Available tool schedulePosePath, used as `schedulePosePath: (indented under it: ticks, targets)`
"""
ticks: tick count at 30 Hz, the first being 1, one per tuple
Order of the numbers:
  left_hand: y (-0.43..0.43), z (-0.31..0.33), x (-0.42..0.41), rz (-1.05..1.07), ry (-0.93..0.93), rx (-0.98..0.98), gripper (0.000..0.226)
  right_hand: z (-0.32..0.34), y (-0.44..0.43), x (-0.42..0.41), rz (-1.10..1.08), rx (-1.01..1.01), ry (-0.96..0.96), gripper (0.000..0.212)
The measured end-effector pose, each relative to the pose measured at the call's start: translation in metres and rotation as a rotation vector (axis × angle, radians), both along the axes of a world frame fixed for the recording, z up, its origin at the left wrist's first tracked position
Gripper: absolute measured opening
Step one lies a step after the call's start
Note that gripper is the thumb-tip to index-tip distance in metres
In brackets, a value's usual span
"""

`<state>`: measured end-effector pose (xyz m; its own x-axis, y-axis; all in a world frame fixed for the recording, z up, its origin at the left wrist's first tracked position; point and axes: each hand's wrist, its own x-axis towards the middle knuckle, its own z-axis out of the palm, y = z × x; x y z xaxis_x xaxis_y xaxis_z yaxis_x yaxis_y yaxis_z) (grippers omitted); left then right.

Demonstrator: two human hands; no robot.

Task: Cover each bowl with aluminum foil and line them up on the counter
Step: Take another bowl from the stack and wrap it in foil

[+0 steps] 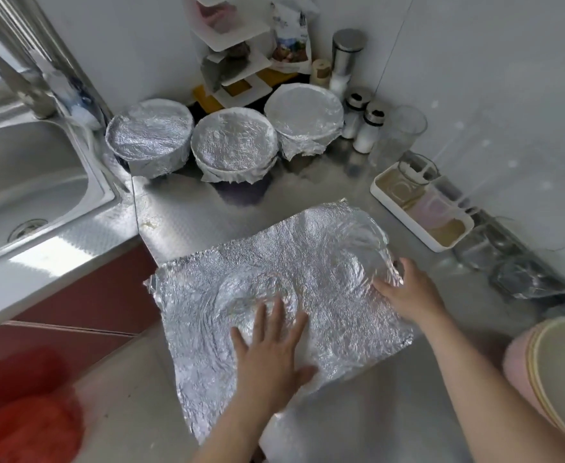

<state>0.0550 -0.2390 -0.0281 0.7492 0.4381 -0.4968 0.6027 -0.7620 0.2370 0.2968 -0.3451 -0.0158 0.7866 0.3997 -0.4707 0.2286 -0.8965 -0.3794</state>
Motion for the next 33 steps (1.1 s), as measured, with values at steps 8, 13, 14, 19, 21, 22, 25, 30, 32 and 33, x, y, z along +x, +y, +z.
schedulePosePath:
  ticks: [8, 13, 14, 19, 21, 22, 25, 30, 32, 33]
  targets:
    - [0.019, 0.004, 0.004, 0.100, -0.144, 0.074, 0.064, -0.018, -0.051, -0.028, -0.353, 0.352, 0.245, 0.025]
    - [-0.045, 0.009, -0.008, 0.030, -0.237, -0.018, 0.068, -0.015, -0.084, -0.057, -0.540, 0.537, 0.543, 0.013]
    - [-0.057, 0.006, -0.009, 0.013, -0.244, -0.039, 0.070, -0.013, -0.086, -0.060, -0.559, 0.560, 0.575, 0.005]
    - [-0.102, -0.002, 0.001, 0.077, -0.303, -0.047, 0.055, -0.002, -0.105, -0.072, -0.576, 0.589, 0.689, 0.026]
    - [-0.111, -0.006, 0.004, 0.093, -0.318, -0.028, 0.051, 0.002, -0.112, -0.076, -0.545, 0.569, 0.706, 0.028]
    - [-0.115, -0.009, 0.006, 0.096, -0.312, -0.020, 0.050, 0.003, -0.114, -0.078, -0.521, 0.561, 0.705, 0.027]
    - [-0.123, -0.014, 0.008, 0.095, -0.309, -0.001, 0.045, 0.001, -0.118, -0.081, -0.464, 0.572, 0.677, 0.020]
    - [-0.127, -0.013, 0.018, 0.168, -0.412, -0.070, 0.051, -0.007, -0.113, -0.077, -0.410, 0.583, 0.603, 0.019]
    - [-0.123, -0.015, 0.020, 0.221, -0.429, -0.113, 0.064, -0.005, -0.109, -0.075, -0.392, 0.600, 0.575, 0.021]
    - [-0.120, -0.017, 0.021, 0.235, -0.440, -0.115, 0.067, -0.004, -0.106, -0.072, -0.384, 0.609, 0.561, 0.022]
